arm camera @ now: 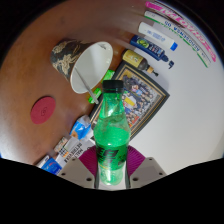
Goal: Pour water
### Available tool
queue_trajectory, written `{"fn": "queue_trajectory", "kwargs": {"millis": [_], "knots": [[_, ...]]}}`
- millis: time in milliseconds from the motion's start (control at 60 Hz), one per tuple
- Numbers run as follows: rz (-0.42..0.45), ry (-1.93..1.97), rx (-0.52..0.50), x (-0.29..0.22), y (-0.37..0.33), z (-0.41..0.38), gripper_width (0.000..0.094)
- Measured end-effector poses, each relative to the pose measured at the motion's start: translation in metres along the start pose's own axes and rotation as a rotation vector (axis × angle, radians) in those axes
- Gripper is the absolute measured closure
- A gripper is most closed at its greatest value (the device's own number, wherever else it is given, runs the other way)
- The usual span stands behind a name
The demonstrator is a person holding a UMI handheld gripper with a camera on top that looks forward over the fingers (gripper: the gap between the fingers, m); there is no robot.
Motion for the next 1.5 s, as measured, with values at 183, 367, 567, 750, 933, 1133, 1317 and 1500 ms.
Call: {"fn": "queue_trajectory", "kwargs": {"millis": [183, 367, 567, 750, 933, 1133, 1317, 1500], "knots": [[0.010, 0.015, -0.019, 0.000, 0.000, -0.002, 0.0589], [0.035, 0.344, -0.015, 0.010, -0.011, 0.005, 0.0589], [0.068, 0.987, 0.016, 0.033, -0.022, 0.027, 0.0590], [0.177, 1.592, -0.045, 0.025, -0.017, 0.022, 0.0590], [0.281, 1.953, -0.109, 0.002, -0.002, -0.018, 0.0588], [0.343, 2.071, -0.160, -0.029, 0.015, -0.056, 0.0589], [0.333, 2.122, -0.188, -0.044, 0.023, -0.088, 0.0588], [0.335, 2.131, -0.131, -0.043, 0.018, -0.093, 0.0548]]}}
Point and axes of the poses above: the point between the fingertips, and its own axes, seen from behind it with the camera up: z to the right, x down, y forward, the way the camera looks, the point moved 3 cm from there along -y, backward, against the way the camera looks, and after that the axes turned 11 degrees about z, right-handed, at the moved point
